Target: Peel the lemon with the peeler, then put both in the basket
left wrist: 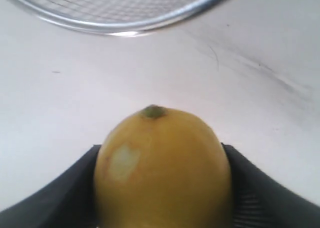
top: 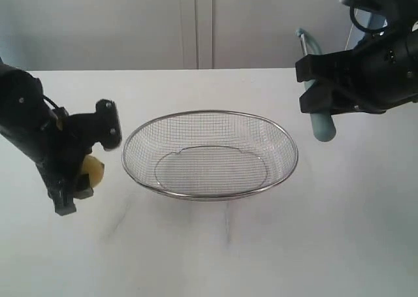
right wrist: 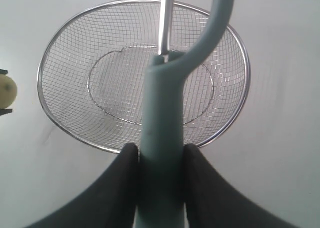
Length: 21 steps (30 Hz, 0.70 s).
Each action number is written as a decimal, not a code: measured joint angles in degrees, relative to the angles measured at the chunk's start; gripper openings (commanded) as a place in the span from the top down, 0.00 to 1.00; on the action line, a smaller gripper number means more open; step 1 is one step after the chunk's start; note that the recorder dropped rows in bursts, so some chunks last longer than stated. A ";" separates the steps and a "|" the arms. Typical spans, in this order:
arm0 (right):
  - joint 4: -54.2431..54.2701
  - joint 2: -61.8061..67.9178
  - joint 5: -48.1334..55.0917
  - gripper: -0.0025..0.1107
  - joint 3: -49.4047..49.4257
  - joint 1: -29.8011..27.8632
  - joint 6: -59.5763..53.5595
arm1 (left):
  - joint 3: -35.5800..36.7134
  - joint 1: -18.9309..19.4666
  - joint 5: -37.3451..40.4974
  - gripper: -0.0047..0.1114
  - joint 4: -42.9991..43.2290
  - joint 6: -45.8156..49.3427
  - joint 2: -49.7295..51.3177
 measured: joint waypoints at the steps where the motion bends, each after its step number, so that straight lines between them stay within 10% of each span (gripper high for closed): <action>1: 0.00 0.00 0.00 0.98 0.00 0.00 0.00 | 0.00 0.00 0.00 0.95 -0.11 -1.02 -1.65; 21: -4.40 1.99 -1.96 0.98 0.00 0.00 -0.52 | 0.00 0.00 2.63 0.95 -24.09 -6.20 -31.29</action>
